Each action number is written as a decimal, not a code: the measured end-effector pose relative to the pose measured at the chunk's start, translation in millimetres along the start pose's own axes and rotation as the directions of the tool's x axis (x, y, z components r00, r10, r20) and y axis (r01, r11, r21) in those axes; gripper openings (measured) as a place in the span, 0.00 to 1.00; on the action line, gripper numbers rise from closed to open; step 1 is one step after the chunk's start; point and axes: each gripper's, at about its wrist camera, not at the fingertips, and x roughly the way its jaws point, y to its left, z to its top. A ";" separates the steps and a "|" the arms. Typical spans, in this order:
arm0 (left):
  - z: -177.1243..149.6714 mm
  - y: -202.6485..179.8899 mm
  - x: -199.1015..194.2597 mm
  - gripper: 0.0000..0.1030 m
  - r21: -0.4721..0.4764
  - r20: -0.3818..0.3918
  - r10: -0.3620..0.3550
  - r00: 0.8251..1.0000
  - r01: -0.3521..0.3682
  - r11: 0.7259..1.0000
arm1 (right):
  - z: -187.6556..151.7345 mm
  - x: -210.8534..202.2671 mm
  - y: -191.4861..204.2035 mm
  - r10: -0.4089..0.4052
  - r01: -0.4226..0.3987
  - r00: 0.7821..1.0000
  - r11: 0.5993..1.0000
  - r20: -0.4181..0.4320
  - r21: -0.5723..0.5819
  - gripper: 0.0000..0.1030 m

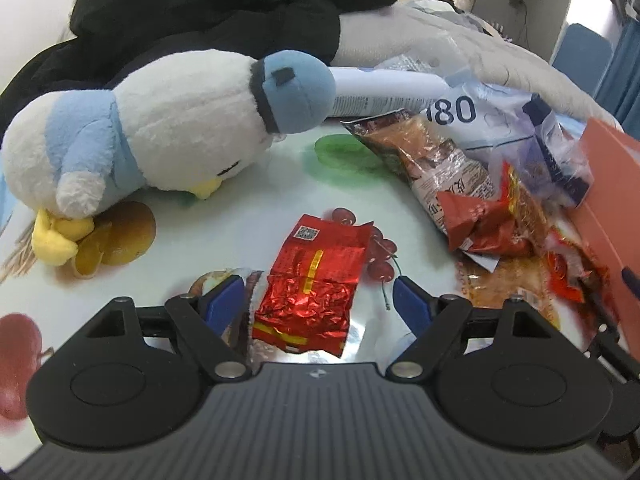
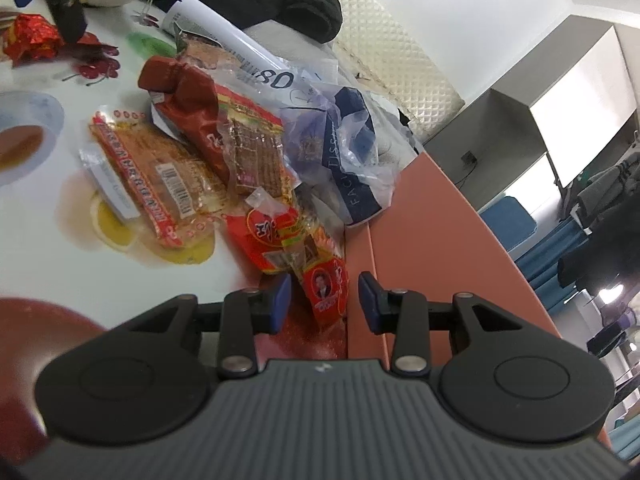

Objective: Organize snacks
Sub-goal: 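Grasp the red sausage stick with right tool while left grasps the red tea pack, then lift the held red packets from the bed with both tools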

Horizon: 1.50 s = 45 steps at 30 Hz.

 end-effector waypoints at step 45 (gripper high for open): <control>-158.7 -74.0 -169.4 0.56 -0.221 -0.089 0.033 0.995 -0.052 0.974 | -79.0 -179.3 -48.0 0.326 -0.318 0.938 0.944 0.116 -0.082 0.06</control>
